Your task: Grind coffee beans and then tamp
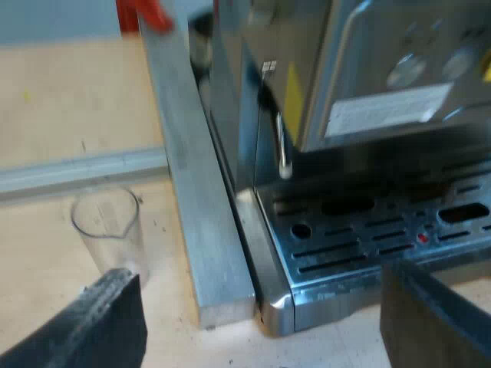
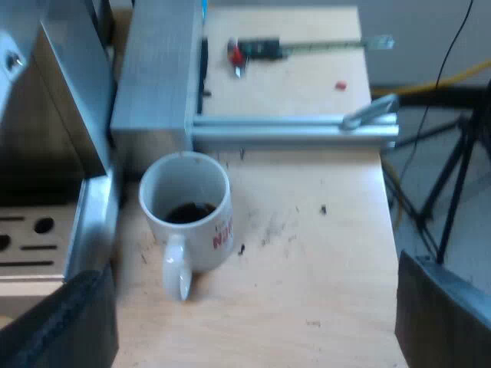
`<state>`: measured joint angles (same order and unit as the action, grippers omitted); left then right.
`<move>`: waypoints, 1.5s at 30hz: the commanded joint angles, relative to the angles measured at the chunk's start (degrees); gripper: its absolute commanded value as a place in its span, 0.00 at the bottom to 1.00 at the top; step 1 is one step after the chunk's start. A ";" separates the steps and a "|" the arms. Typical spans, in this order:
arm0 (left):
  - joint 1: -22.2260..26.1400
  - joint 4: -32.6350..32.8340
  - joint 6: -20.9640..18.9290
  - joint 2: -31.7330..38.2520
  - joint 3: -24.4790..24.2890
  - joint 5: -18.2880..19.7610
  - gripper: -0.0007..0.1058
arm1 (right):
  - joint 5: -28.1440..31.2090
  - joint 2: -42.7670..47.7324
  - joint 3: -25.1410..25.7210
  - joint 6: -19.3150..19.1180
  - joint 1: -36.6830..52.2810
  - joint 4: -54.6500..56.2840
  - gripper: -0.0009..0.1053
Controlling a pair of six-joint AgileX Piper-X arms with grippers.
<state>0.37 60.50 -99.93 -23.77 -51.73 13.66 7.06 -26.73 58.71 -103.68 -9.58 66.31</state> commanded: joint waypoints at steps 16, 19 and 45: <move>-0.20 11.17 4.68 27.53 -0.53 -0.19 0.63 | 0.41 23.39 0.34 -0.34 0.24 7.41 0.72; -0.20 12.82 4.68 30.15 -0.53 -0.19 0.63 | 0.41 25.29 0.36 -0.34 0.24 8.47 0.72; 0.18 -2.33 1.00 32.51 10.21 -1.42 0.63 | -2.24 29.64 -15.67 -0.50 0.07 -4.83 0.72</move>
<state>0.60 62.02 -98.34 0.84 -43.68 12.76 5.41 0.79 43.38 -103.72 -9.58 62.60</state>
